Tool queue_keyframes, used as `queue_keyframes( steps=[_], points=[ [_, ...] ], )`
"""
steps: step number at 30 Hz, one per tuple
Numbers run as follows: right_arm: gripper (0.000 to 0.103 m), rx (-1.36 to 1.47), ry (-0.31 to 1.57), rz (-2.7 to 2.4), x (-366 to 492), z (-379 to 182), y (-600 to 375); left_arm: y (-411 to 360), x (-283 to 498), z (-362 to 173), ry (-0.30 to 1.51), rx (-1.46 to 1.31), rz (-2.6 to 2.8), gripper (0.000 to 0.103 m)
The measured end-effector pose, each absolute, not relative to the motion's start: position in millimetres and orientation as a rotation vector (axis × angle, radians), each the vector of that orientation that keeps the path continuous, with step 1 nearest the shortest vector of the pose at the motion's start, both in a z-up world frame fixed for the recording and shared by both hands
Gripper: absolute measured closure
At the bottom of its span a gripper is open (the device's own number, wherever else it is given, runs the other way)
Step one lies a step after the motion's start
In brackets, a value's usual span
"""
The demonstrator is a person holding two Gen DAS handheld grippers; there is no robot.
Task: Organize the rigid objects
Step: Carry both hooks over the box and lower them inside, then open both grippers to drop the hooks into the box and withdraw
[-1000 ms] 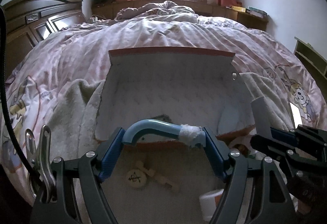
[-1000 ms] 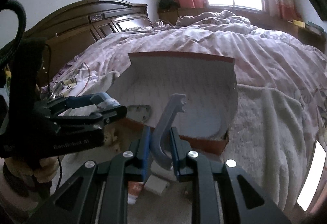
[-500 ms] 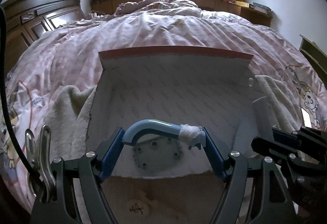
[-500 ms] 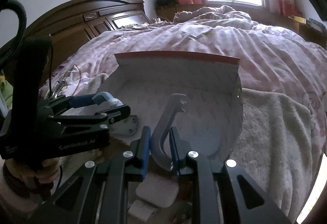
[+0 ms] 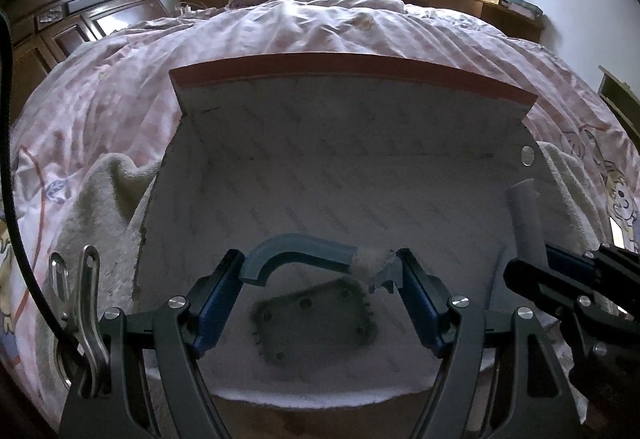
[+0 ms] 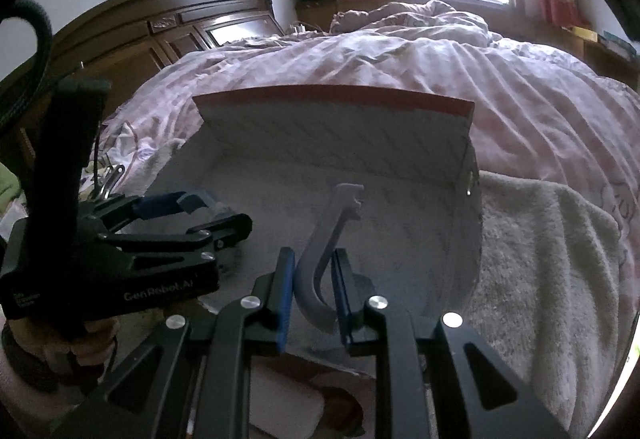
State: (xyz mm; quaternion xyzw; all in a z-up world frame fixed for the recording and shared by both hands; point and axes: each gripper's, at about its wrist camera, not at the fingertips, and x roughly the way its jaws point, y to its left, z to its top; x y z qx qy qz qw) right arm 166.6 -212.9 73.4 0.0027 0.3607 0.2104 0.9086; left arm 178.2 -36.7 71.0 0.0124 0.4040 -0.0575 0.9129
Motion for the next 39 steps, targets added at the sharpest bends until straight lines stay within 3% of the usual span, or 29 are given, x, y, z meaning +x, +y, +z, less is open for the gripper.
queue_keyframes(
  steps=[18,20,22,25,31,39],
  points=[
    [0.083,0.009,0.764,0.390,177.1,64.4,-215.9,-42.9,205.9,51.1,0.913,0.034,-0.129,0.023],
    [0.078,0.009,0.763,0.384,177.2,65.0,-215.5,-43.0,205.3,50.8,0.913,0.030,-0.131,0.022],
    [0.065,0.010,0.756,0.379,176.1,65.7,-215.8,-41.3,203.9,51.8,0.916,0.019,-0.136,0.022],
    [0.057,0.013,0.747,0.373,175.4,67.4,-217.1,-38.4,203.0,53.6,0.922,-0.004,-0.140,0.022],
    [0.051,0.021,0.732,0.376,172.2,72.3,-218.7,-33.4,197.2,62.9,0.896,-0.005,-0.129,0.022],
    [0.051,0.030,0.723,0.378,159.5,76.5,-220.2,-29.5,174.2,78.8,0.854,0.007,-0.134,0.022]
  ],
)
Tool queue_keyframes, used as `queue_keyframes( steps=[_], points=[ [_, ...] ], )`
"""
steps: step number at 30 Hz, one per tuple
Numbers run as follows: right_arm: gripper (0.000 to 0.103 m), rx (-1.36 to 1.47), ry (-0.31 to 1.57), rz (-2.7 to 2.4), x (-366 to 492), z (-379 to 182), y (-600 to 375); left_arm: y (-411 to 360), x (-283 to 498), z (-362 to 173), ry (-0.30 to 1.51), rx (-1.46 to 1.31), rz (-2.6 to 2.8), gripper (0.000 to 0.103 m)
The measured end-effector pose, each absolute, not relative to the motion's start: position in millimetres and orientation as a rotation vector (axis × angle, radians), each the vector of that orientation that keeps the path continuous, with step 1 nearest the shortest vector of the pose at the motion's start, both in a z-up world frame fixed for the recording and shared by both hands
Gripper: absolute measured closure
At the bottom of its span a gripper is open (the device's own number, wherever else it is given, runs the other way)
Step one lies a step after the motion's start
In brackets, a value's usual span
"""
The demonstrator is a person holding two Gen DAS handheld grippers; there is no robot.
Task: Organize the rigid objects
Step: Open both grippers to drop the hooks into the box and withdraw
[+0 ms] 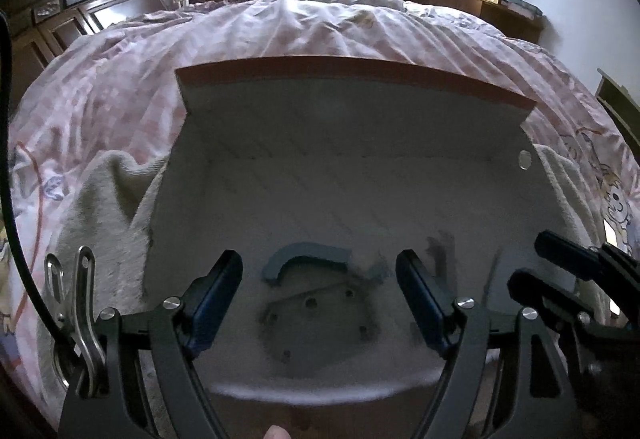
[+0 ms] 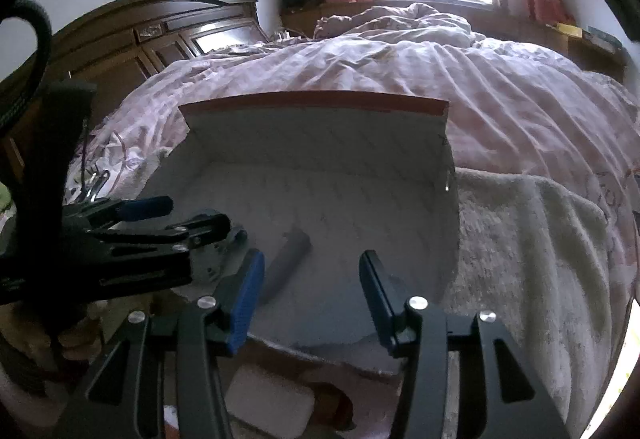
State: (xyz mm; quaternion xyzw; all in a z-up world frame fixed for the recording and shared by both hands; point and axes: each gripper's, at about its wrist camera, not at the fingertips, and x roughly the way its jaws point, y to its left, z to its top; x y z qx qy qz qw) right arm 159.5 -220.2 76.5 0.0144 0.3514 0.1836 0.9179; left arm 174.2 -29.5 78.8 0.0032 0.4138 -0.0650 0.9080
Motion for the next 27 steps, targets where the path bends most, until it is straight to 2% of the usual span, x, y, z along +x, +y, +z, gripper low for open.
queue_keyframes(
  steps=[12,27],
  points=[
    [0.051,0.091,0.720,0.368,119.6,75.9,-231.8,-8.4,124.3,88.7,0.838,-0.001,-0.113,0.022],
    [0.050,0.040,0.732,0.348,72.1,72.0,-232.6,-0.7,78.6,61.8,0.891,0.034,-0.097,0.022]
  ],
)
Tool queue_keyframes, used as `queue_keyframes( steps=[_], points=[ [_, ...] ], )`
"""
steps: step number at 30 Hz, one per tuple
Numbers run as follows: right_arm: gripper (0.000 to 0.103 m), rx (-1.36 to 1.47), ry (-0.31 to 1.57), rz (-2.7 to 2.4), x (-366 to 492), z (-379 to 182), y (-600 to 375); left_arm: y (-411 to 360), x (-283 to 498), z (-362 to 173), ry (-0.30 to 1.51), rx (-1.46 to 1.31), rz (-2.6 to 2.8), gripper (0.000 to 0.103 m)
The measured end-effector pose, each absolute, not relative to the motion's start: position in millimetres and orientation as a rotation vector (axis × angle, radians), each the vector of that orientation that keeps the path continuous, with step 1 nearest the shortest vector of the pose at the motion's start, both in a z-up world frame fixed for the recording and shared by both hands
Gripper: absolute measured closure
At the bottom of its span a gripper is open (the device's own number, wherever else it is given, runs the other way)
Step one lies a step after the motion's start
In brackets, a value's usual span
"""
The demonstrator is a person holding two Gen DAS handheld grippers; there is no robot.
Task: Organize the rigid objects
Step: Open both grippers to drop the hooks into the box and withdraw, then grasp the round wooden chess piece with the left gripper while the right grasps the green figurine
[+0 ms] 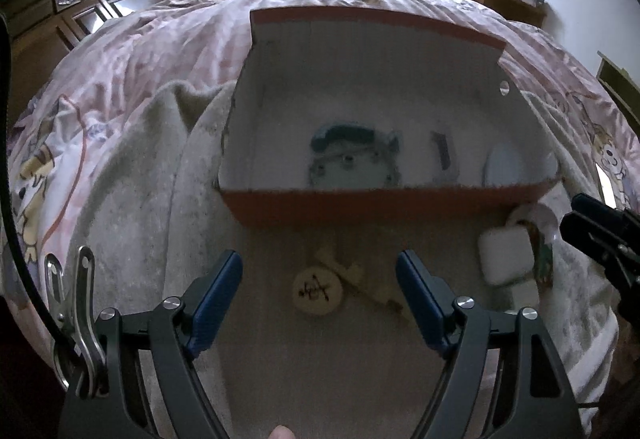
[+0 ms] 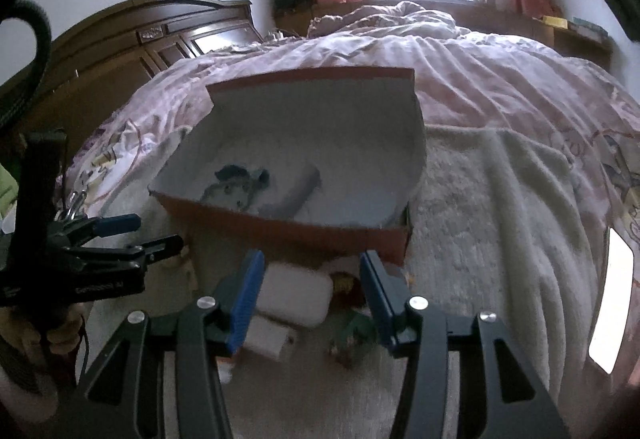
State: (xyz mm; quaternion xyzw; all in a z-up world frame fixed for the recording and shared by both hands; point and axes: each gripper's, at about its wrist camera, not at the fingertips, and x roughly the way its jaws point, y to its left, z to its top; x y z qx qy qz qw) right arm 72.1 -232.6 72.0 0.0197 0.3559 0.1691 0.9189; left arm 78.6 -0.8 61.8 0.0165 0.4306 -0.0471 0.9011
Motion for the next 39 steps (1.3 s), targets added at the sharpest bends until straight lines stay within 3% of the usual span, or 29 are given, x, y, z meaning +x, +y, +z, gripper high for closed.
queue_keyframes(
  steps=[7,14,17,28,30,32,39],
  points=[
    [0.050,0.007,0.782,0.336,54.1,56.5,-233.1,6.6,68.3,47.0,0.915,0.025,-0.077,0.022],
    [0.050,0.024,0.842,0.320,40.2,37.2,-241.4,5.5,68.0,36.9,0.904,0.055,-0.090,0.045],
    [0.050,0.031,0.865,0.309,37.7,30.1,-244.9,3.9,70.7,31.6,0.908,0.068,-0.095,0.050],
    [0.049,0.049,0.907,0.293,37.3,15.0,-246.7,4.7,78.3,29.0,0.892,0.044,-0.091,0.052],
    [0.047,0.050,0.907,0.294,37.4,15.4,-245.2,3.2,77.2,29.5,0.883,0.049,-0.101,0.066],
    [0.045,0.052,0.906,0.295,37.7,14.9,-244.0,0.9,74.6,29.8,0.881,0.054,-0.109,0.070],
    [0.041,0.073,0.901,0.306,38.6,13.4,-245.3,-1.1,60.7,29.3,0.887,0.054,-0.106,0.071]
  ],
)
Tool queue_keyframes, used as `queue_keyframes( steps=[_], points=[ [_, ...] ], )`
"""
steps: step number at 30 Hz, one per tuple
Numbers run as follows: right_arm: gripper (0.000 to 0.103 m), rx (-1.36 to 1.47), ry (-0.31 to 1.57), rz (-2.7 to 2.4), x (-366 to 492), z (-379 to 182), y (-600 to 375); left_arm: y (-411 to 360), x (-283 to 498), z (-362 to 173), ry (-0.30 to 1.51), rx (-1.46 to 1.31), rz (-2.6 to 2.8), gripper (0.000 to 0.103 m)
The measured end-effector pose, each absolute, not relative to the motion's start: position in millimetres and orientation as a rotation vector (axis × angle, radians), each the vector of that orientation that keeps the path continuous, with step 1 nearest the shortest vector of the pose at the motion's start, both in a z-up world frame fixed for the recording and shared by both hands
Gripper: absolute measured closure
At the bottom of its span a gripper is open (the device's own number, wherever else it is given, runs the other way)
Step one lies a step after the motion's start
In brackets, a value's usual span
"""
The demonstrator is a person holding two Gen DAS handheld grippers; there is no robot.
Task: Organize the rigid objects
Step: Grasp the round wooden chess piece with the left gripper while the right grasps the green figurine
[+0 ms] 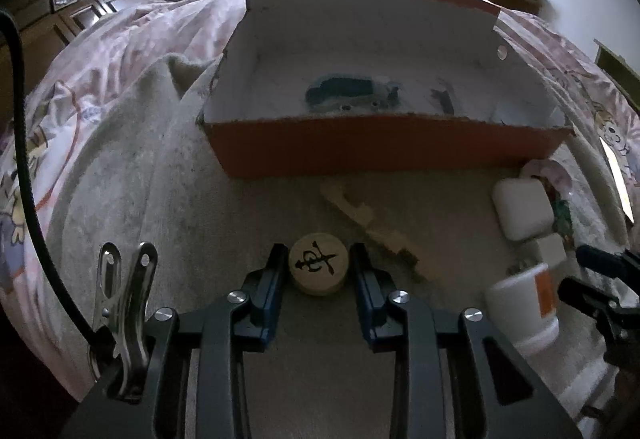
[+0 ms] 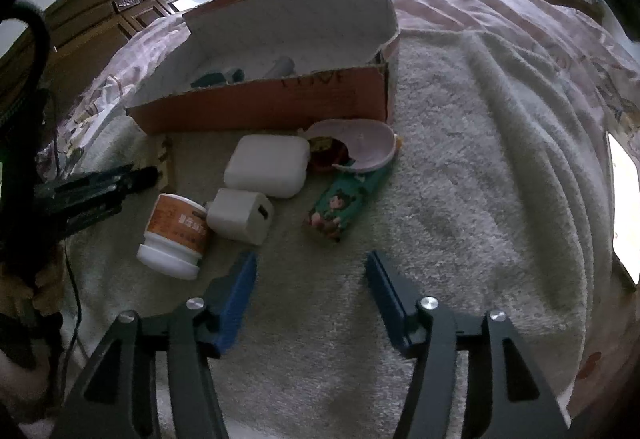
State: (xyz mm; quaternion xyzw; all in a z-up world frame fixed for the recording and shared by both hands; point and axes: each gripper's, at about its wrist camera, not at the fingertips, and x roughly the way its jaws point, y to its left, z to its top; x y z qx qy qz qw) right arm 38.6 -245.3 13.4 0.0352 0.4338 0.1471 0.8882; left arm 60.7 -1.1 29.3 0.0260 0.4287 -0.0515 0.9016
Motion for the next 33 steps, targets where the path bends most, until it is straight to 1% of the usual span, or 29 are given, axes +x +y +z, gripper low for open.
queue_keyframes(
  steps=[8,14,20,23,25,28,33],
  points=[
    [0.040,0.046,0.901,0.305,38.4,15.7,-244.3,13.5,36.0,25.4,0.905,0.002,-0.110,0.071],
    [0.041,-0.005,0.875,0.269,51.3,19.2,-242.4,14.3,32.9,23.6,0.896,-0.014,-0.106,0.070],
    [0.046,-0.034,0.848,0.237,69.8,19.4,-238.1,13.3,32.6,23.0,0.889,-0.020,-0.096,0.070],
    [0.054,-0.087,0.824,0.209,72.3,17.1,-231.9,13.3,32.3,22.9,0.887,-0.021,-0.096,0.071],
    [0.067,-0.117,0.810,0.194,70.9,17.0,-229.5,13.3,32.3,22.9,0.887,-0.021,-0.095,0.071],
    [0.077,-0.111,0.815,0.196,68.4,18.5,-233.3,13.4,32.3,23.1,0.887,-0.021,-0.095,0.070],
    [0.079,-0.080,0.842,0.219,60.0,20.0,-242.3,13.7,31.8,23.3,0.887,-0.020,-0.094,0.070]
  ],
)
